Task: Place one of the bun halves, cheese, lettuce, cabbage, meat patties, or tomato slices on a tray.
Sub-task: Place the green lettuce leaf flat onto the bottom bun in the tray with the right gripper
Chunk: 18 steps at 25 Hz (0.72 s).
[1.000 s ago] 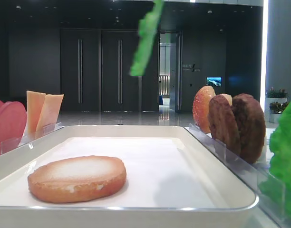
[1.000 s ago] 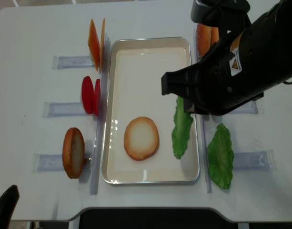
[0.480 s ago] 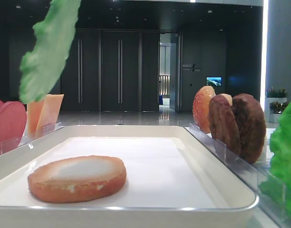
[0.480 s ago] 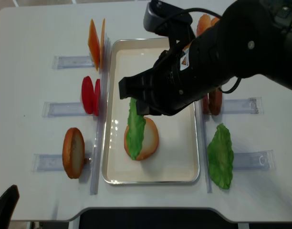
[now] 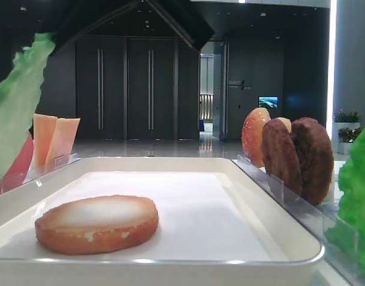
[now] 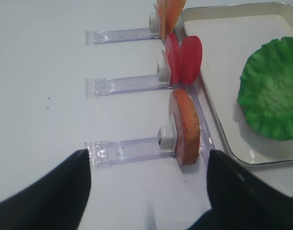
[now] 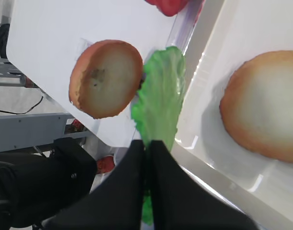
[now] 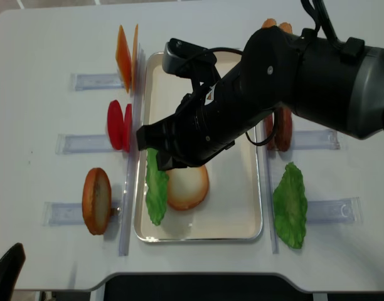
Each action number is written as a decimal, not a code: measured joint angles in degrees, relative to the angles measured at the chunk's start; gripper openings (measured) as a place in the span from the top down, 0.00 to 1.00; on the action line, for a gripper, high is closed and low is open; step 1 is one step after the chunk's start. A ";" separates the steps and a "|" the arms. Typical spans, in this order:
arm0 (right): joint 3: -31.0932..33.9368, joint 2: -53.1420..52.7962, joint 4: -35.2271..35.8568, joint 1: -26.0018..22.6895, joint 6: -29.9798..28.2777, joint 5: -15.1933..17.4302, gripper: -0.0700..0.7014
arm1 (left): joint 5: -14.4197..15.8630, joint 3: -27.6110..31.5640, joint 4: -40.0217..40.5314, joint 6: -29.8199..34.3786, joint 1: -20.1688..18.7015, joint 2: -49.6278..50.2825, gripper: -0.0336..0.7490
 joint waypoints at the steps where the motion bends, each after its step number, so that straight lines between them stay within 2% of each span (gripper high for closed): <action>1: 0.00 0.46 1.12 -0.28 -0.93 -0.07 0.90 | 0.00 0.00 0.00 0.00 0.00 0.00 0.22; 9: 0.00 1.67 2.63 -4.09 -3.84 -0.54 0.90 | 0.00 0.00 0.00 0.00 0.00 0.00 0.22; 18: 0.00 3.37 3.72 -4.34 -4.18 -1.06 0.90 | 0.00 0.00 0.00 -0.04 0.00 0.00 0.22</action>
